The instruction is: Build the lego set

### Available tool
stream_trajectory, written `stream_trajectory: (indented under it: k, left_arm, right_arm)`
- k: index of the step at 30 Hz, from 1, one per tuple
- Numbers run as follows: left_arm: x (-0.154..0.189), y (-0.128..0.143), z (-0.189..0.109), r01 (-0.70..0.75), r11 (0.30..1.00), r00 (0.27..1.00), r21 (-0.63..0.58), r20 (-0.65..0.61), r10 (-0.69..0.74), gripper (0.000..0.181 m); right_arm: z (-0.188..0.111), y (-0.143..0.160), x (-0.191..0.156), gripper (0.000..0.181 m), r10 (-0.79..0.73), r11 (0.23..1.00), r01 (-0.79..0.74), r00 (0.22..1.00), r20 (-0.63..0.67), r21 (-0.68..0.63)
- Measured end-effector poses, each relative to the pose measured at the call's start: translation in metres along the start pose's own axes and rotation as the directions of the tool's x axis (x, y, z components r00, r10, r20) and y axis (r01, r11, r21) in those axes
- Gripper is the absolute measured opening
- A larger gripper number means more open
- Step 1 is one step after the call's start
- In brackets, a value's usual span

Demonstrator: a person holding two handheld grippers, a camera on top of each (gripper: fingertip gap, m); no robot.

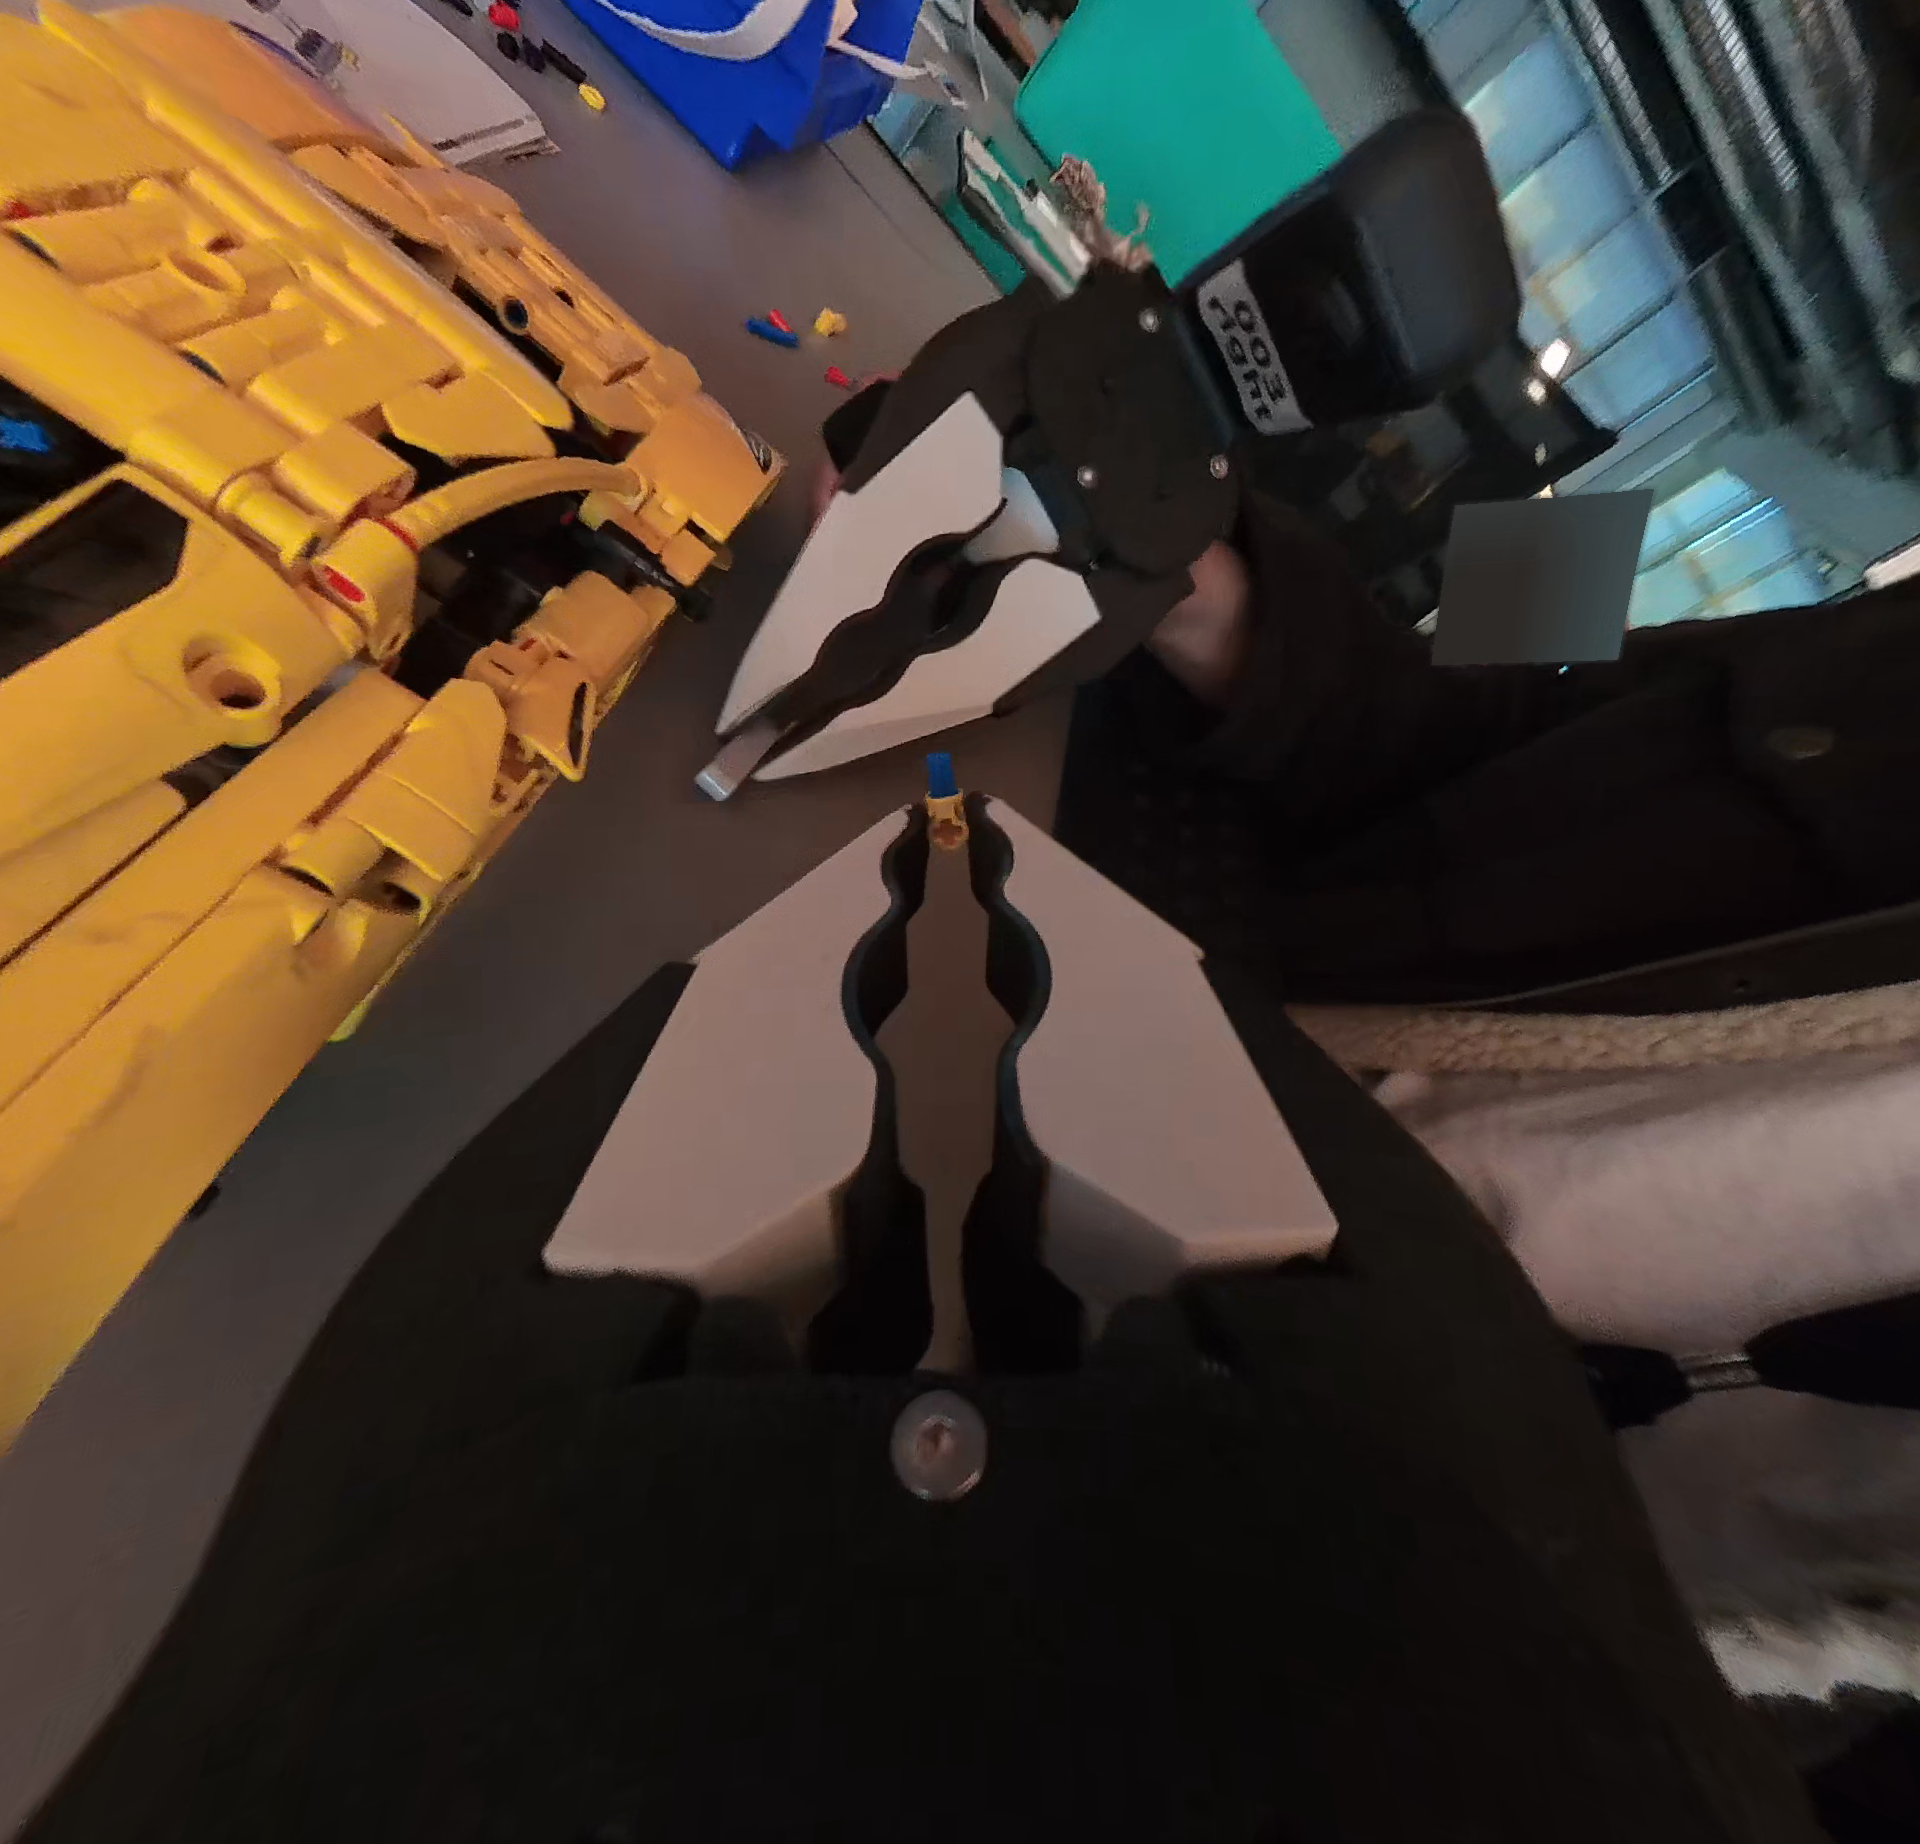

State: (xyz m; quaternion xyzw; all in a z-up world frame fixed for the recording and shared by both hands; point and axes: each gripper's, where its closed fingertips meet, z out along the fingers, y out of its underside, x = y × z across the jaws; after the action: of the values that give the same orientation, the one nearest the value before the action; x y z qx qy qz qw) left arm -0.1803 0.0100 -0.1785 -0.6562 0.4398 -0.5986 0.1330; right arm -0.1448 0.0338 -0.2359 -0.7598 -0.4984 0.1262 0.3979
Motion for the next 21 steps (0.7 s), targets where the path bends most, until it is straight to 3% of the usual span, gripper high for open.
stream_trajectory:
  k: [3, 5, 21]
  left_arm:
    - [0.005, -0.006, -0.001, 0.072, 0.997, 0.996, 0.033, -0.062, -0.070, 0.006]
    - [0.009, -0.010, -0.003, 0.106, 0.993, 0.990, 0.057, -0.099, -0.100, 0.007]
    - [0.002, -0.014, -0.007, 0.166, 0.983, 0.982, 0.078, -0.100, -0.158, 0.006]
  right_arm:
    - [-0.018, -0.044, 0.004, 0.007, 0.062, 0.974, -0.054, 0.998, -0.031, 0.221]
    - [-0.026, -0.057, 0.005, 0.007, 0.025, 0.965, 0.000, 0.996, -0.090, 0.260]
    - [-0.031, -0.068, 0.000, 0.006, -0.127, 0.951, 0.183, 0.967, -0.223, 0.250]
